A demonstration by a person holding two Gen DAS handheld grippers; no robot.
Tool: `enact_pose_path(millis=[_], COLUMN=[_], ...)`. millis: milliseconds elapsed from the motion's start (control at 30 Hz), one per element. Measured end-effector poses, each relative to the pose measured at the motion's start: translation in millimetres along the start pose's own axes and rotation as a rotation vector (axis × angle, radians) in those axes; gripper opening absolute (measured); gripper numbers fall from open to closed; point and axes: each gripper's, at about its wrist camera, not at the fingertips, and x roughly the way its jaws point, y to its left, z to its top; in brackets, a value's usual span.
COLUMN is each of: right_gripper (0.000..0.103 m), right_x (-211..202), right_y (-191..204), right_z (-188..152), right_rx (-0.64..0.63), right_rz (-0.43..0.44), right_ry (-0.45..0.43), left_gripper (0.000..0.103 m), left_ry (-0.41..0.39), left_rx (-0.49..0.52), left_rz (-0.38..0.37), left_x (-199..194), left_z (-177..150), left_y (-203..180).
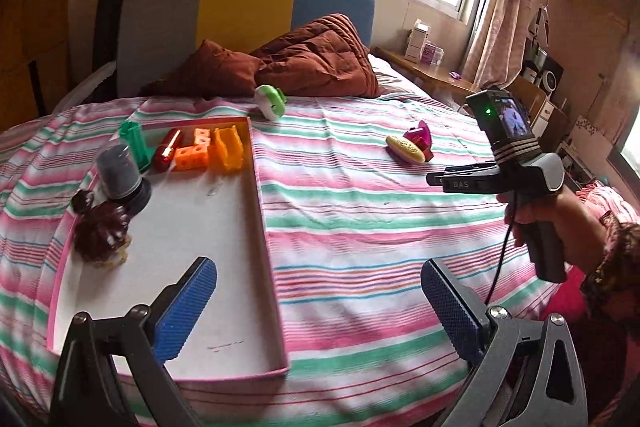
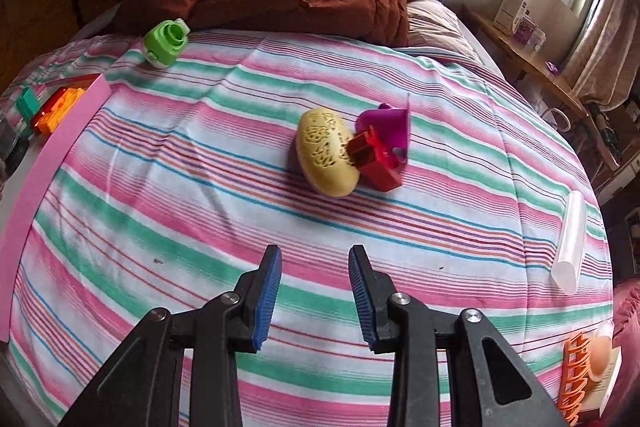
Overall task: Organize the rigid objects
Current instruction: 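Move the right gripper toward the red K puzzle piece while left approaches the yellow oval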
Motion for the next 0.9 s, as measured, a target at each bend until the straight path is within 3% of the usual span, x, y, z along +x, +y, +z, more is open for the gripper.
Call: enact_pose_path(millis=[100,367,633,900], right_gripper=[0.034,0.035,0.035,0.036], right_x=[7,12,9,2], right_y=[-20,-65,-88,-101], right_z=[-2,-5,-9,-6], right_rx=[0.095,0.300,0.409,0.476], right_rz=[0.040,-0.019,-0.017,0.010], right_ry=[0.012,0.094,0.102,0.077], left_gripper=[0.103,0.103,0.103,0.103], left_ry=[0.004,0.056,0.157,0.254], left_rx=[0.012,-0.024,-0.105,-0.272], left_rz=[-0.012,-0.040,-0.014,0.020], left_x=[8,55,143,233], left_z=[11,47,93,139], left_y=[-14,-51,-86,-92])
